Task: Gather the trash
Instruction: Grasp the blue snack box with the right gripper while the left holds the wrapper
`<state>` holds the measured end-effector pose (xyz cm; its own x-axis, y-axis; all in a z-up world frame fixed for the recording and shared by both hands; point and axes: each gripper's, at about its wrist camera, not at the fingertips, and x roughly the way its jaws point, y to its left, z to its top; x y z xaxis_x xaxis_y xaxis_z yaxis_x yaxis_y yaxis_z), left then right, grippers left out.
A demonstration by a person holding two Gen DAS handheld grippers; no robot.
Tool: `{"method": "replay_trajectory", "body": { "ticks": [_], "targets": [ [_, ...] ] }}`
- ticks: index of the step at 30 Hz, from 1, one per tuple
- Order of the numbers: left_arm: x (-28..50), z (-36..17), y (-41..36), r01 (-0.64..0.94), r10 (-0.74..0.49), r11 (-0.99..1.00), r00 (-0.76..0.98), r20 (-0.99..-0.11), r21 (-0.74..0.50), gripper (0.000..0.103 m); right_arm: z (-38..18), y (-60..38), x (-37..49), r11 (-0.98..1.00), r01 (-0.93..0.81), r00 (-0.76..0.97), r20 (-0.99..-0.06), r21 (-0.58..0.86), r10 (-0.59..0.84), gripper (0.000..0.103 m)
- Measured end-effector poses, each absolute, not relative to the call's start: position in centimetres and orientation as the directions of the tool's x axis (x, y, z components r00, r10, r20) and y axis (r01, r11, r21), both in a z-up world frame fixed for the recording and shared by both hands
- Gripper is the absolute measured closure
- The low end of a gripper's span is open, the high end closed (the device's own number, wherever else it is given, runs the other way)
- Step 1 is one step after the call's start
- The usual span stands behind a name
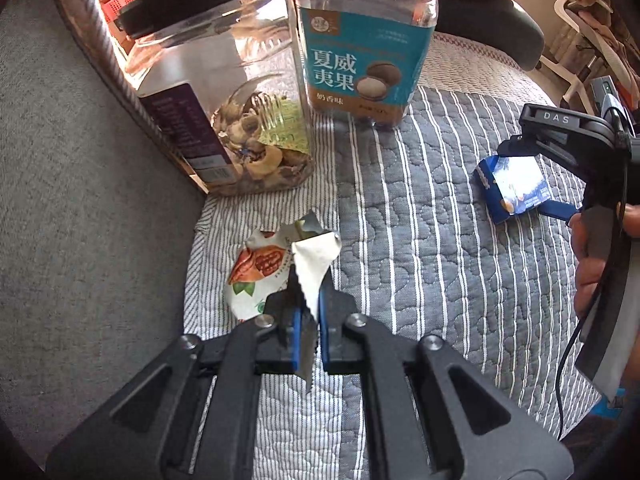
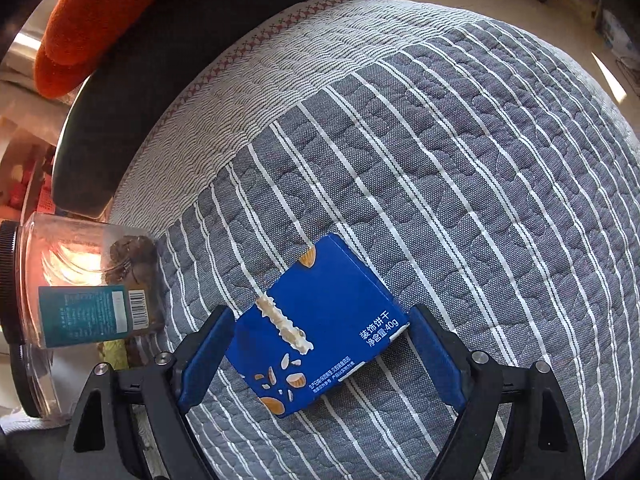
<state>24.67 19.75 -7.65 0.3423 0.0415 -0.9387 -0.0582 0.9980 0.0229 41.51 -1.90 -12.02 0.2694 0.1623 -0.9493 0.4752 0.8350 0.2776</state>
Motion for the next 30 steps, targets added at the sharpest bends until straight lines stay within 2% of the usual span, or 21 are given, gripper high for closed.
{"method": "replay_trajectory", "body": {
  "ticks": [5,6,8,9,13,16,18,22,30],
  "targets": [
    [24.3,-7.6,19.5,-0.052,0.040,0.998,0.346,-0.937,0.023,0.095,-12.5,-0.3,41.9,0.862,0.455,0.282,-0.954,0.223,0.098,0.012],
    [24.3,-7.5,19.4,-0.048,0.038,0.999,0.347,-0.937,0.022,0.095,-12.4,0.0,41.7,0.873,0.438,0.285,-0.954,0.214,0.091,0.014],
    [24.1,-7.4,19.1,-0.041,0.034,0.999,0.355,-0.934,0.021,0.095,-12.4,0.6,41.1,0.893,0.407,0.293,-0.954,0.192,0.072,0.024],
    [24.0,-7.3,18.9,-0.038,0.033,0.999,0.357,-0.934,0.021,0.095,-12.2,0.5,40.7,0.899,0.394,0.301,-0.951,0.194,0.073,0.032],
    [23.5,-6.8,17.7,-0.017,0.022,1.000,0.368,-0.929,0.016,0.095,-11.7,-1.7,39.0,0.888,0.336,0.329,-0.923,0.314,0.202,0.055],
    [23.0,-6.5,16.7,0.001,0.000,1.000,0.377,-0.926,0.000,0.095,-10.9,-3.3,37.7,0.857,0.291,0.349,-0.881,0.425,0.319,0.067],
    [22.7,-6.2,16.0,0.009,-0.012,1.000,0.383,-0.924,-0.009,0.095,-9.6,-3.8,36.6,0.858,0.242,0.364,-0.862,0.453,0.352,0.071],
    [22.1,-5.5,14.5,0.024,-0.040,0.999,0.388,-0.921,-0.033,0.095,-7.1,-4.6,34.4,0.896,0.146,0.371,-0.863,0.420,0.344,0.073],
    [20.8,-3.4,9.7,0.093,-0.080,0.995,0.428,-0.900,-0.044,0.095,-3.2,-9.8,29.1,0.921,0.107,0.395,-0.866,0.375,0.307,0.074]
  ]
}}
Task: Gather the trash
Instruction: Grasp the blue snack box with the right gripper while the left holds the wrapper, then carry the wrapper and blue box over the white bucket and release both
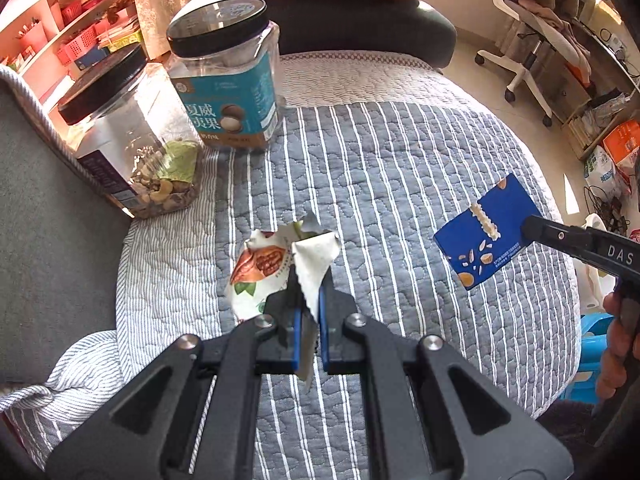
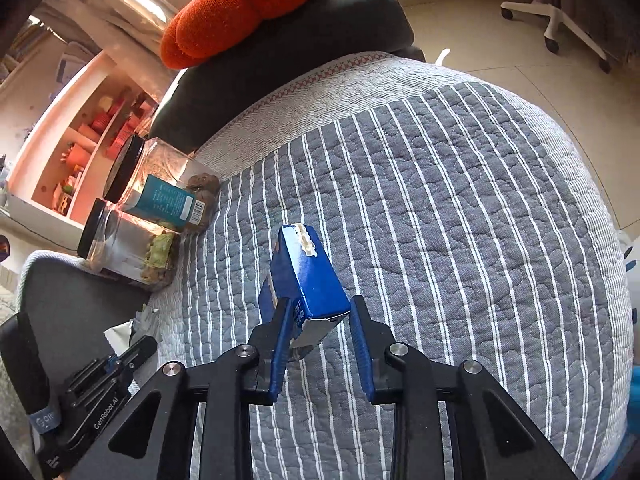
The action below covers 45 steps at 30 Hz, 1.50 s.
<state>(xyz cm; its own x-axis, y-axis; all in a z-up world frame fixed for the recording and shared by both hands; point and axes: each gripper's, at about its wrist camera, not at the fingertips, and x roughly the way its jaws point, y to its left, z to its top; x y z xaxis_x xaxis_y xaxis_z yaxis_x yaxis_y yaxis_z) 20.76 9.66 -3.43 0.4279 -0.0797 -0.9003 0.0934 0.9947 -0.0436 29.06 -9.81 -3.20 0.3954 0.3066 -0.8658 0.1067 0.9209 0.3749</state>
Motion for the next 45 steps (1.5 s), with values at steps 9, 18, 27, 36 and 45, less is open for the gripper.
{"method": "replay_trajectory", "body": {
  "ticks": [9,18,27,36,45],
  "targets": [
    [19.6,-0.9,2.2,0.220,-0.155,0.974,0.466,-0.871,-0.056,0.095,1.6,-18.7,22.6,0.940,0.141,0.465,-0.859,0.312,0.215,0.074],
    [19.0,0.4,-5.4,0.348,-0.252,0.933,0.455,-0.854,-0.090,0.095,3.5,-27.4,18.0,0.926,0.261,0.523,-0.846,0.271,0.100,0.074],
    [18.4,0.2,-13.2,0.470,-0.341,0.874,0.418,-0.842,-0.120,0.095,5.4,-38.1,13.9,0.868,0.483,0.519,-0.835,0.113,-0.180,0.074],
    [18.4,-0.5,-18.5,0.535,-0.427,0.822,0.349,-0.834,-0.197,0.095,2.9,-44.7,13.4,0.794,0.608,0.398,-0.861,-0.010,-0.317,0.073],
    [18.3,-0.2,-23.6,0.606,-0.482,0.762,0.297,-0.824,-0.227,0.095,1.8,-45.4,12.6,0.798,0.603,0.367,-0.893,0.017,-0.259,0.043]
  ]
}}
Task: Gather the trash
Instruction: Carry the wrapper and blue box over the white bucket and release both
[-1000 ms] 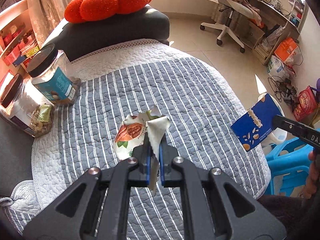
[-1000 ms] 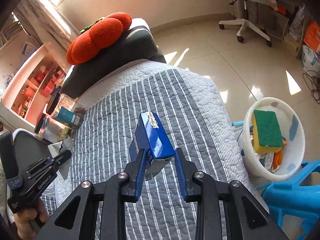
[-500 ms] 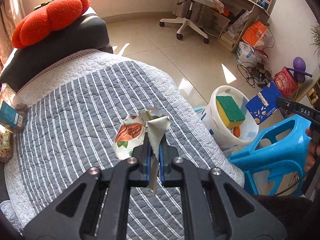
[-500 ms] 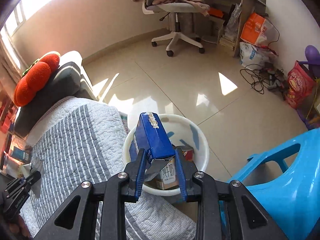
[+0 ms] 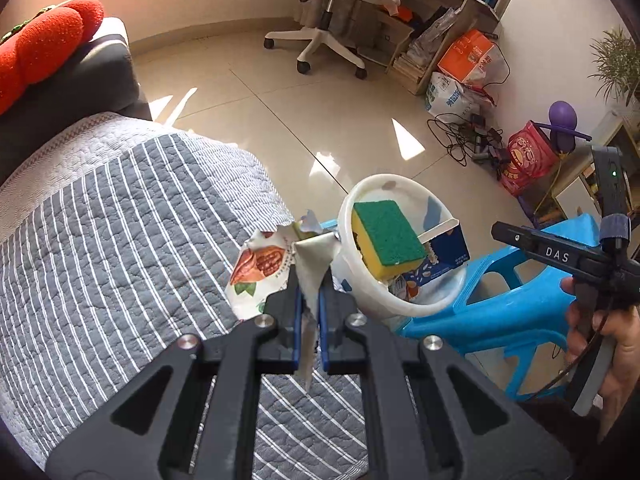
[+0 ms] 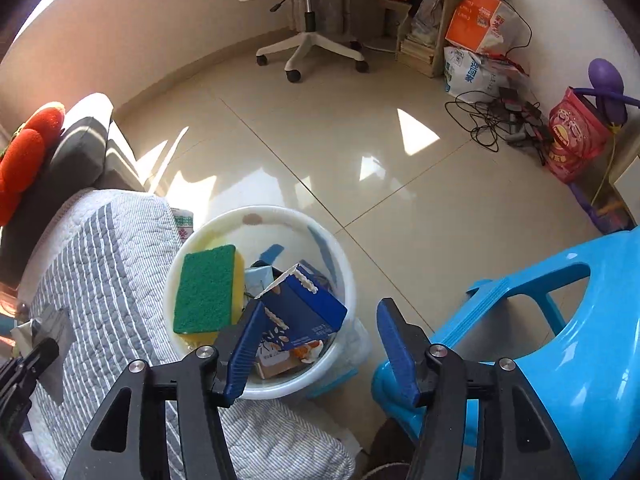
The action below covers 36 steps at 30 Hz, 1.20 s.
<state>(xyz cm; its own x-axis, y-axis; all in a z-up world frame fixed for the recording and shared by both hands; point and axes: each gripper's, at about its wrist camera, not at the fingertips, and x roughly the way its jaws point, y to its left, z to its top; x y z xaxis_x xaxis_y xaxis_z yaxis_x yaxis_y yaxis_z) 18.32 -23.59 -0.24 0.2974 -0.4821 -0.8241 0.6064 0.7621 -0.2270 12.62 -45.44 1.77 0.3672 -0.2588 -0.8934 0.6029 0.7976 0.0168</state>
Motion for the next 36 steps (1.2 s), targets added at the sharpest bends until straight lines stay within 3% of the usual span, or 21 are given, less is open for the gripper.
{"method": "replay_trajectory", "body": {
  "ticks": [11,19,23,36],
  "targets": [
    [17.6,-0.3,-35.6,0.776,-0.503,0.612,0.231,-0.833,-0.154,0.094,4.2,-46.4,6.9,0.789,0.614,0.392,-0.877,0.026,-0.277,0.034],
    [18.2,-1.4,-40.4,0.791,-0.526,0.561,0.112,-0.843,-0.245,0.093,5.1,-48.2,5.4,0.776,0.630,0.397,-0.863,0.009,-0.313,0.033],
    [18.6,-2.1,-40.5,0.757,-0.503,0.603,0.117,-0.856,-0.250,0.046,4.9,-48.8,5.2,0.772,0.635,0.397,-0.868,0.025,-0.298,0.033],
    [18.6,-0.5,-36.1,0.730,-0.478,0.650,0.180,-0.860,-0.209,0.028,5.2,-48.3,5.1,0.780,0.625,0.409,-0.866,0.036,-0.288,0.031]
  ]
}}
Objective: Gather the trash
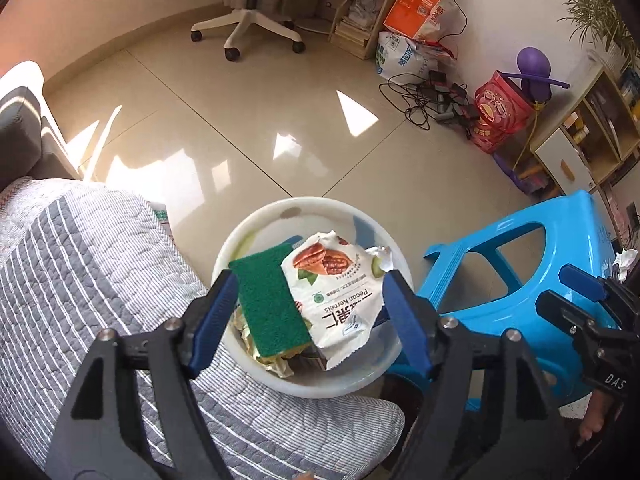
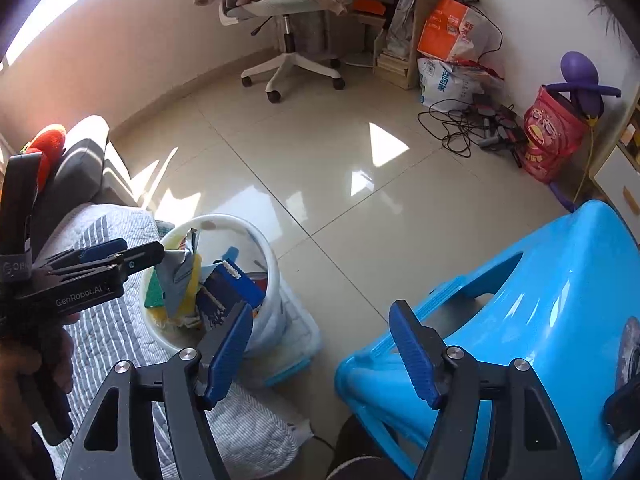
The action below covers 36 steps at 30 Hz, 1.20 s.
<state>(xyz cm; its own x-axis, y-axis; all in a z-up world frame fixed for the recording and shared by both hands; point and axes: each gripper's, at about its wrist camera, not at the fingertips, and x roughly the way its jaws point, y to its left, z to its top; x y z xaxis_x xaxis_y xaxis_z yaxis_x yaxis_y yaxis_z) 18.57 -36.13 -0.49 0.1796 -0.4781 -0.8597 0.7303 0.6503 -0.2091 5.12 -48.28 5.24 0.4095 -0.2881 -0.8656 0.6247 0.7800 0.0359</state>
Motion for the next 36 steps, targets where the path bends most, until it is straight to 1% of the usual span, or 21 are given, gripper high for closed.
{"method": "replay_trajectory", "body": {
  "ticks": [5,13,14,15,17,20,25,27,30,34,36],
  "targets": [
    [18.8,-0.3,-34.3,0.708,-0.477,0.672,0.194,-0.857,-0.214,0.023,5.3,-47.7,5.4,0.787,0.616,0.416,-0.863,0.034,-0.287,0.028],
    [18.6,0.0,-32.2,0.689,-0.469,0.694,0.213,-0.857,-0.208,0.021,5.0,-47.1,5.9,0.795,0.606,0.410,-0.868,0.030,-0.280,0.027],
    [18.5,0.1,-31.9,0.684,-0.463,0.701,0.224,-0.858,-0.200,0.019,5.1,-46.9,5.9,0.797,0.604,0.410,-0.868,0.029,-0.280,0.027],
    [18.5,0.1,-31.5,0.676,-0.446,0.714,0.237,-0.863,-0.183,0.013,5.1,-46.8,6.0,0.799,0.601,0.411,-0.868,0.029,-0.278,0.027],
    [18.2,0.1,-30.2,0.655,-0.419,0.741,0.283,-0.863,-0.145,0.005,5.1,-46.4,6.0,0.805,0.592,0.414,-0.868,0.029,-0.274,0.027],
    [17.3,0.1,-28.0,0.629,-0.368,0.773,0.336,-0.867,-0.085,0.001,5.3,-45.6,5.9,0.815,0.579,0.421,-0.866,0.027,-0.270,0.026],
    [14.8,0.5,-23.4,0.566,-0.297,0.824,0.401,-0.867,-0.021,0.001,5.9,-43.2,5.0,0.848,0.529,0.446,-0.863,0.042,-0.236,0.021],
    [13.4,0.9,-21.5,0.536,-0.258,0.844,0.438,-0.861,0.020,0.001,6.3,-42.0,4.7,0.860,0.509,0.447,-0.862,0.024,-0.241,0.018],
    [11.3,1.9,-18.9,0.480,-0.216,0.876,0.485,-0.847,0.051,0.001,7.3,-39.5,4.0,0.877,0.480,0.454,-0.854,-0.008,-0.256,0.017],
    [7.3,3.6,-15.6,0.415,-0.189,0.906,0.571,-0.799,0.082,0.001,8.7,-35.0,2.6,0.912,0.409,0.501,-0.827,-0.034,-0.255,0.015],
    [5.3,4.0,-14.2,0.358,-0.135,0.925,0.628,-0.766,0.131,0.001,8.9,-32.4,1.8,0.929,0.366,0.532,-0.808,-0.050,-0.253,0.014]
  ]
}}
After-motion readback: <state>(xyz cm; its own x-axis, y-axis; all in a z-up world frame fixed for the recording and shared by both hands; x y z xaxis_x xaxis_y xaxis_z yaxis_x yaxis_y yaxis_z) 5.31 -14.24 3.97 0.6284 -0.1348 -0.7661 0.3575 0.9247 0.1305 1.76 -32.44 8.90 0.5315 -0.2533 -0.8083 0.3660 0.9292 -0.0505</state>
